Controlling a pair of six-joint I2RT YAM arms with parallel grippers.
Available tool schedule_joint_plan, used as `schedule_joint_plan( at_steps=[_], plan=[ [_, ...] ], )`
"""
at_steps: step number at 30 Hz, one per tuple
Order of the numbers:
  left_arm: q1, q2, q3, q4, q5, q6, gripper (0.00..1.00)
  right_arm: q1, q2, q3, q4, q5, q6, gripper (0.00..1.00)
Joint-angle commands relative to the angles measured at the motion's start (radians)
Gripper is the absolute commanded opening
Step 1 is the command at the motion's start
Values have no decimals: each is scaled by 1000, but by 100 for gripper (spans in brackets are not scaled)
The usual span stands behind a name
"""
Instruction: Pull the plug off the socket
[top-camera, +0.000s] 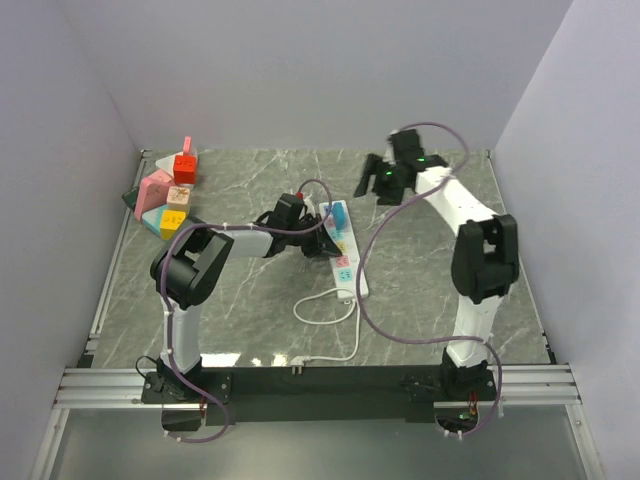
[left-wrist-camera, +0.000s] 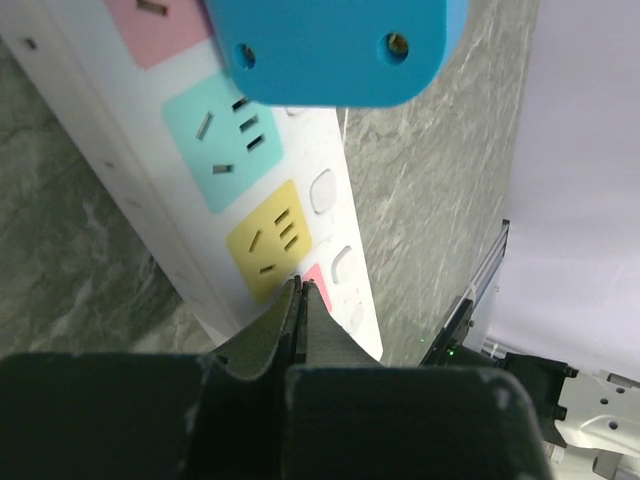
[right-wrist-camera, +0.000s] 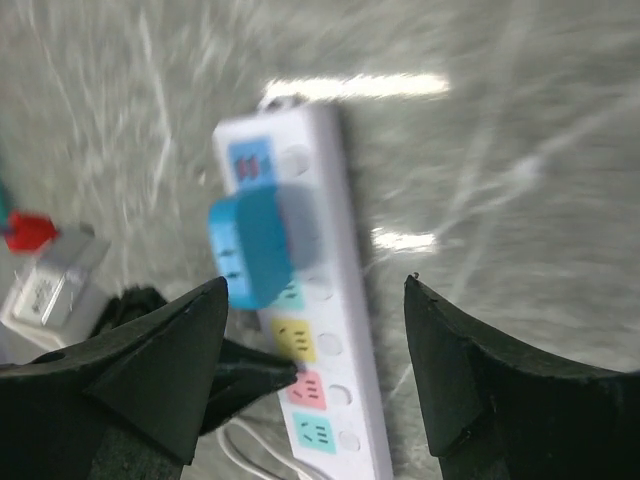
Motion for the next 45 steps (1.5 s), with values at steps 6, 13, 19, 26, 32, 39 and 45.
schedule_joint_plan(
  at_steps=[6, 13, 19, 26, 32, 39, 45],
  plan=[
    [12, -62, -70, 93, 8, -60, 1, 205, 130, 231, -156, 161, -234, 79],
    [12, -72, -74, 115, 7, -77, 1, 252, 276, 421, -272, 269, -252, 75],
    [12, -71, -70, 168, 22, -121, 1, 274, 294, 362, -265, 263, -248, 68],
    [10, -33, -57, 185, 19, -157, 1, 288, 322, 351, -229, 194, -235, 49],
    [10, 17, -57, 132, -16, -134, 1, 291, 351, 377, -243, 171, -220, 25],
    [13, 93, -23, 38, -50, -89, 1, 286, 250, 420, -282, 151, -194, 0],
    [27, 139, -5, 1, -53, -71, 1, 257, 184, 486, -372, 148, -145, 0]
  ],
)
